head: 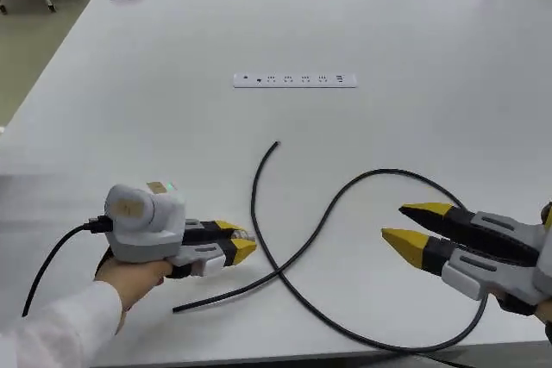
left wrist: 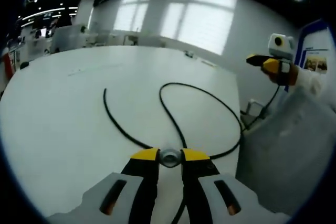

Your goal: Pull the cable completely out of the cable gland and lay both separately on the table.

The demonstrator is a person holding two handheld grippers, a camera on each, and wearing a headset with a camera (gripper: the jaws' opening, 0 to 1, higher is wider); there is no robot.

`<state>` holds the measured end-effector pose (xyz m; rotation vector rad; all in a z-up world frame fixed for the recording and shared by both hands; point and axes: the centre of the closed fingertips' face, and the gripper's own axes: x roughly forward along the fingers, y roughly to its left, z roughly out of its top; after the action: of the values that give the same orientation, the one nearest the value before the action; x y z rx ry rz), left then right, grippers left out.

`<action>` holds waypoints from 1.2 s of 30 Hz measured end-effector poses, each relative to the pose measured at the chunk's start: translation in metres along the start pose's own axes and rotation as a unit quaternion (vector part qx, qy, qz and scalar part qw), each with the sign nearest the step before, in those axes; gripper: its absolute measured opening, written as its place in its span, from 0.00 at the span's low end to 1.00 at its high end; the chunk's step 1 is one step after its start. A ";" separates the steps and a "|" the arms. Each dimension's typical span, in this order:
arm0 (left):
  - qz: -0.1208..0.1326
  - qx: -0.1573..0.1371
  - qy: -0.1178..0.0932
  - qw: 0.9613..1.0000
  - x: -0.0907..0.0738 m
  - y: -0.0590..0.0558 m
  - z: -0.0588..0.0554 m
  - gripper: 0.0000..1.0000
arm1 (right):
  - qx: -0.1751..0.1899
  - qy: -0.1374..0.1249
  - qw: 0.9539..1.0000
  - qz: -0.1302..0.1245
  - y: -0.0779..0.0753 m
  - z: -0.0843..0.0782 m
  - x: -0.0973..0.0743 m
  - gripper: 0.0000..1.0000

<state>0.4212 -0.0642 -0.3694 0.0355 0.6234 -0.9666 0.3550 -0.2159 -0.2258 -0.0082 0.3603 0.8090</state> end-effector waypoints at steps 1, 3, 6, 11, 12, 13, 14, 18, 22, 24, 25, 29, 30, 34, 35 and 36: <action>-0.002 -0.001 0.000 1.000 0.002 -0.001 -0.002 0.17 | 0.004 -0.006 1.000 -0.007 -0.001 0.002 -0.003 0.24; 0.003 0.001 0.008 1.000 0.004 -0.001 -0.009 0.17 | 0.010 -0.020 1.000 -0.016 -0.004 0.006 -0.005 0.24; 0.009 0.004 0.019 1.000 0.006 0.003 -0.016 0.17 | 0.018 -0.038 0.999 -0.029 -0.006 0.012 -0.006 0.25; 0.017 0.004 0.032 0.999 0.008 0.010 -0.024 0.17 | 0.021 -0.037 0.998 -0.038 -0.006 0.011 -0.005 0.25; 0.018 0.001 0.033 0.999 0.009 0.011 -0.025 0.17 | 0.021 -0.035 0.998 -0.039 -0.005 0.011 -0.005 0.25; 0.017 0.003 0.031 0.999 0.010 0.010 -0.026 0.17 | 0.020 -0.035 0.998 -0.039 -0.004 0.011 -0.005 0.25; 0.018 0.008 0.032 0.999 0.011 0.010 -0.026 0.17 | 0.020 -0.034 0.998 -0.039 -0.003 0.011 -0.005 0.25; 0.017 0.015 0.040 0.999 0.013 0.008 -0.030 0.17 | 0.022 -0.032 0.998 -0.041 -0.001 0.009 -0.006 0.25; 0.022 0.012 0.052 0.998 0.013 0.011 -0.038 0.17 | 0.022 -0.029 0.998 -0.047 -0.002 0.007 -0.010 0.25; 0.022 0.014 0.045 0.999 0.012 0.013 -0.039 0.17 | 0.023 -0.032 0.998 -0.051 -0.002 0.008 -0.011 0.24; 0.022 0.011 0.044 0.999 0.012 0.013 -0.038 0.17 | 0.023 -0.033 0.998 -0.052 -0.001 0.008 -0.012 0.24; 0.020 0.010 0.042 0.999 0.012 0.011 -0.037 0.17 | 0.031 -0.028 0.998 -0.047 0.002 0.006 -0.012 0.25; 0.020 0.010 0.042 0.999 0.012 0.012 -0.038 0.17 | 0.034 -0.026 0.998 -0.044 0.003 0.004 -0.011 0.26; 0.022 0.010 0.047 0.999 0.011 0.012 -0.038 0.18 | 0.030 -0.018 0.998 -0.043 0.007 0.001 -0.008 0.31; 0.023 0.008 0.050 0.998 0.011 0.012 -0.037 0.18 | 0.028 -0.021 0.998 -0.046 0.006 0.002 -0.008 0.32; 0.023 0.005 0.054 0.998 0.011 0.011 -0.036 0.21 | 0.029 -0.022 0.998 -0.047 0.005 0.003 -0.008 0.34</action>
<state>0.4171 -0.0548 -0.4074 0.1109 0.7139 -0.9277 0.3468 -0.2176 -0.2200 0.0474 0.3392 0.7042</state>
